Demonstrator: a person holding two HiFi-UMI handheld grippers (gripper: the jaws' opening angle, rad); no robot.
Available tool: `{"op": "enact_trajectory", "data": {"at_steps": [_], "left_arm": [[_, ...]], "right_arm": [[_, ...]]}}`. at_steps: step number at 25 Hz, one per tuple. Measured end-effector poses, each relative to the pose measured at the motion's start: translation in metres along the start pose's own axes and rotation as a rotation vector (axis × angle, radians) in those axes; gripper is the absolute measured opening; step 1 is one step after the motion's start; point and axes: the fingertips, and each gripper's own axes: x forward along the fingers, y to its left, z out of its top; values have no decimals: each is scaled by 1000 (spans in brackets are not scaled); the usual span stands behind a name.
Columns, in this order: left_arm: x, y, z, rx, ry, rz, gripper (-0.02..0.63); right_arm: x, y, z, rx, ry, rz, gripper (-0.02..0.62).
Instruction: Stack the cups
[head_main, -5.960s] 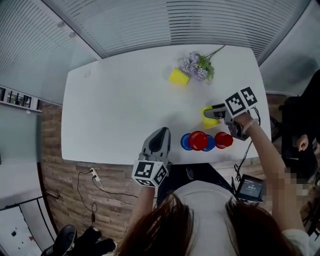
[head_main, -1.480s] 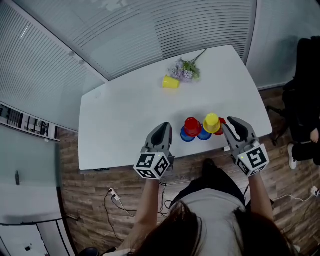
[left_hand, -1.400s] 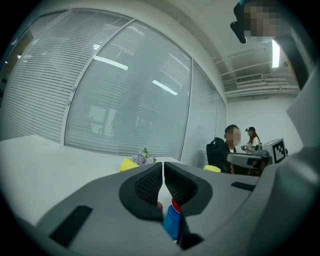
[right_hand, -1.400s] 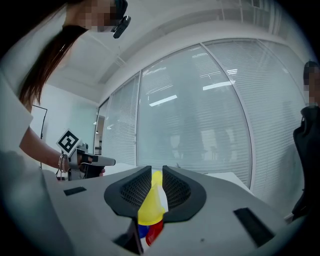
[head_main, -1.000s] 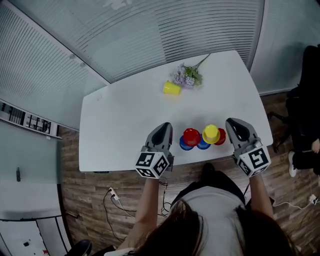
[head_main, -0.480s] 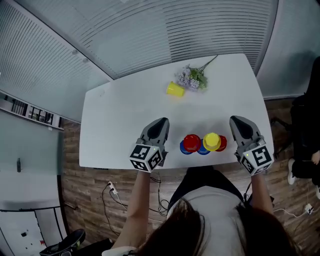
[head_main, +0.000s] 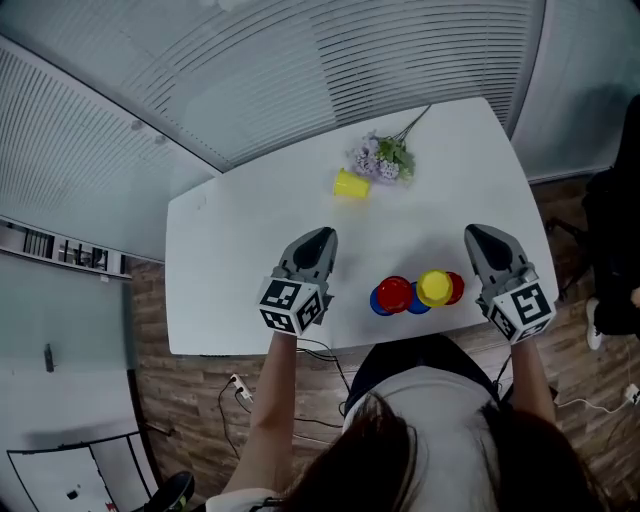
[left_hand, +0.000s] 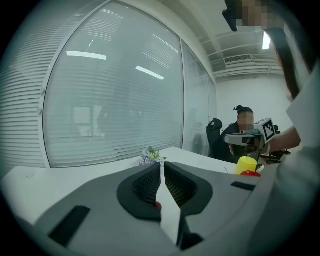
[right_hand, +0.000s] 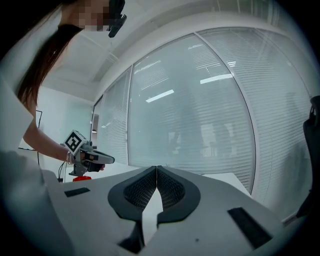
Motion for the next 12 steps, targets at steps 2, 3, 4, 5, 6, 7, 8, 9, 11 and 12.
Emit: {"op": "enact_trajectory", "data": {"at_steps": [2, 3, 4, 5, 6, 7, 8, 9, 11, 12], "left_arm": [[7, 6, 1, 10, 11, -22, 29], [9, 8, 1, 17, 17, -34, 30], [12, 10, 1, 26, 24, -46, 31], [15, 12, 1, 37, 31, -58, 30], [18, 13, 0, 48, 38, -69, 31], [21, 15, -1, 57, 46, -81, 31], [25, 17, -2, 67, 54, -92, 34], [28, 19, -2, 78, 62, -103, 50], [35, 21, -2, 102, 79, -128, 81], [37, 22, -3, 115, 87, -140, 80]], "right_arm": [[4, -2, 0, 2, 1, -18, 31], [5, -2, 1, 4, 2, -27, 31], [6, -2, 1, 7, 3, -36, 31], [7, -2, 0, 10, 4, -45, 31], [9, -3, -1, 14, 4, -52, 31], [10, -3, -2, 18, 4, -60, 31], [11, -4, -3, 20, 5, -67, 31], [12, -4, -4, 22, 6, -75, 31], [12, -5, -5, 26, 11, -92, 31], [13, -6, -6, 27, 14, -101, 31]]}}
